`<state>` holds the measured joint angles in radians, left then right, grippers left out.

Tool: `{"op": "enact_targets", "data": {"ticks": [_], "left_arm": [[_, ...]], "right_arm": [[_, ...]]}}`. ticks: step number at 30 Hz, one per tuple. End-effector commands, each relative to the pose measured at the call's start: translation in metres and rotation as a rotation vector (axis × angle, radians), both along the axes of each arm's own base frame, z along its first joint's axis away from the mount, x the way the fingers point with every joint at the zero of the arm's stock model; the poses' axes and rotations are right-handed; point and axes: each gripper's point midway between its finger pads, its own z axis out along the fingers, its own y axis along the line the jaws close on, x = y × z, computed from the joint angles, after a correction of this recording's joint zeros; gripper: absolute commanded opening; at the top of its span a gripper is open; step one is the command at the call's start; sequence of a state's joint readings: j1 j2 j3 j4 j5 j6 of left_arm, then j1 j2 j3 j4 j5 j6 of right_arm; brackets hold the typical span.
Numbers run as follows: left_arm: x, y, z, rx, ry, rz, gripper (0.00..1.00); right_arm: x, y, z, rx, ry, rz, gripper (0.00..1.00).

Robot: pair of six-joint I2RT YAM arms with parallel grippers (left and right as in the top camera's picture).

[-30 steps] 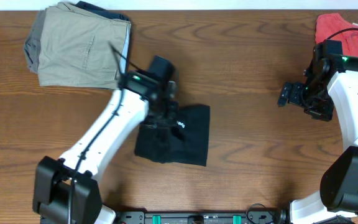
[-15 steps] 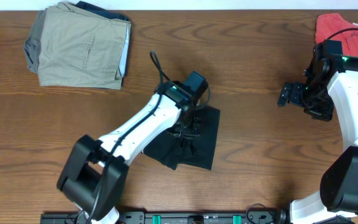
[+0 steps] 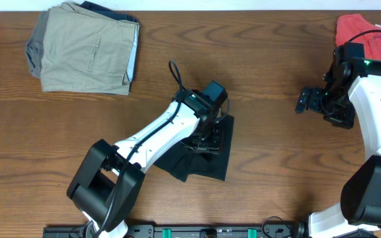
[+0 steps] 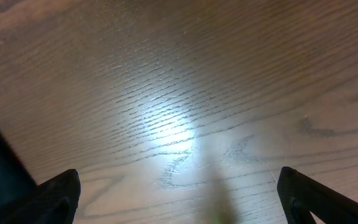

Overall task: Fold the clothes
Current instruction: 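Fold the shirt's left end rightward over the middle with the left gripper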

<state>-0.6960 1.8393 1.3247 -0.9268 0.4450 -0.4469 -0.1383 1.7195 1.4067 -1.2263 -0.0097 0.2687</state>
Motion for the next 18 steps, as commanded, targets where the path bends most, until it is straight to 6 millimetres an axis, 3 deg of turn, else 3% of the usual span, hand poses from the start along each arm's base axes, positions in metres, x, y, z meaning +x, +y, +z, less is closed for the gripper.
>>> {"op": "enact_targets", "data": {"ticks": [1, 7, 10, 13, 18], "left_arm": [[-0.001, -0.021, 0.035, -0.140, -0.018, -0.043, 0.50], [-0.009, -0.028, 0.062, -0.249, -0.086, -0.174, 0.44], [-0.006, -0.021, 0.074, -0.246, -0.141, -0.179, 0.44], [0.011, 0.005, 0.079, -0.141, -0.215, -0.092, 0.44], [0.037, 0.068, 0.068, 0.119, -0.282, 0.056, 0.30]], "right_arm": [[0.001, -0.001, 0.002, -0.007, -0.005, 0.013, 0.99], [0.001, -0.001, 0.002, -0.007, -0.005, 0.013, 0.99], [0.001, -0.001, 0.002, -0.007, -0.005, 0.013, 0.99], [0.001, -0.001, 0.002, -0.007, -0.005, 0.013, 0.99], [0.001, -0.001, 0.002, -0.007, -0.005, 0.013, 0.99]]}}
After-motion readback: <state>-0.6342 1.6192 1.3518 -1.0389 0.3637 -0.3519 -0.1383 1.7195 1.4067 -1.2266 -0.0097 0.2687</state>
